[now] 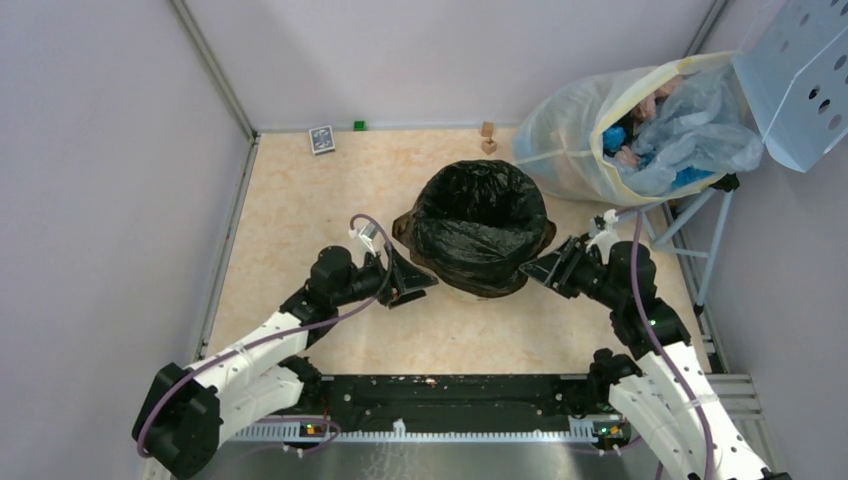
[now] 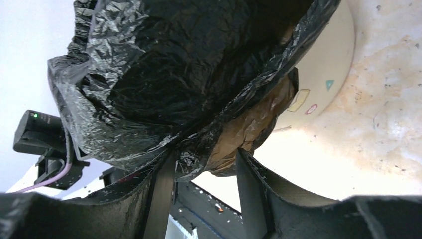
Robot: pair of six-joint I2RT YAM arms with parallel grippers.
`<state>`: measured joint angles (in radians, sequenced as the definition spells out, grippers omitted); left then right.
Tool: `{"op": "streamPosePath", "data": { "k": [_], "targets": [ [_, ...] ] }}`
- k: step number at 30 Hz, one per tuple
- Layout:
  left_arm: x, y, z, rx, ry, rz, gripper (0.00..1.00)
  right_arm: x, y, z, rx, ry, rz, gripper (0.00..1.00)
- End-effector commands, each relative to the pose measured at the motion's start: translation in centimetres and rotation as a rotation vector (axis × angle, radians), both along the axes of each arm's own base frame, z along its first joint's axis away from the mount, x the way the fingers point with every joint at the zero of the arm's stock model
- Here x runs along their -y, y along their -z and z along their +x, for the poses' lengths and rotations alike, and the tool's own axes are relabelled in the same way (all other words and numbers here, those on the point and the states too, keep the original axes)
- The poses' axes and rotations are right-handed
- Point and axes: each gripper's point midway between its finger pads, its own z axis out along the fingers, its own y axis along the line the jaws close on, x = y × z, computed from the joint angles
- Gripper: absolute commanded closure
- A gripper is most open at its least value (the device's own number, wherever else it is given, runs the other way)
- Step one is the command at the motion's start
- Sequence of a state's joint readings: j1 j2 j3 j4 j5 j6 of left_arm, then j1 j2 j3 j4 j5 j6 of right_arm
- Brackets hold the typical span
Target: Put the trash bags into the trash bin
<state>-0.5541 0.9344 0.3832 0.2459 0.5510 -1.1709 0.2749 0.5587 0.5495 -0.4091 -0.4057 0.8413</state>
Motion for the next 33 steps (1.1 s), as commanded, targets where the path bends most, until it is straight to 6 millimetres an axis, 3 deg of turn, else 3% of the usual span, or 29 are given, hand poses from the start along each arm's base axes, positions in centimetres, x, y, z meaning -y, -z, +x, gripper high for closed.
{"op": "streamPosePath", "data": {
  "k": [1,5,12,25,29,33],
  "targets": [
    [1.3,-2.6,0.5,0.062,-0.012,-0.102,0.21,-0.7,-2.1,0.1,0.058,-0.021,0.056,0.51],
    [2.2,-3.1,0.9,0.073,-0.025,-0.115,0.27,-0.7,-2.1,0.4,0.062,-0.017,0.053,0.55],
    [3.6,-2.8,1.2,0.055,-0.023,-0.129,0.31,-0.8,-1.2,0.6,0.044,-0.029,0.037,0.99],
    [5.3,-1.9,2.3,0.053,-0.030,-0.127,0.36,-1.2,5.0,-0.3,-0.055,-0.063,0.032,1.00],
    [5.3,-0.5,2.7,0.037,-0.048,-0.098,0.56,-1.1,6.8,-0.3,-0.084,-0.063,0.012,1.00],
    [4.9,1.0,2.9,0.026,-0.072,-0.056,0.75,-0.6,6.9,0.0,-0.072,-0.044,-0.021,1.00]
  ]
}}
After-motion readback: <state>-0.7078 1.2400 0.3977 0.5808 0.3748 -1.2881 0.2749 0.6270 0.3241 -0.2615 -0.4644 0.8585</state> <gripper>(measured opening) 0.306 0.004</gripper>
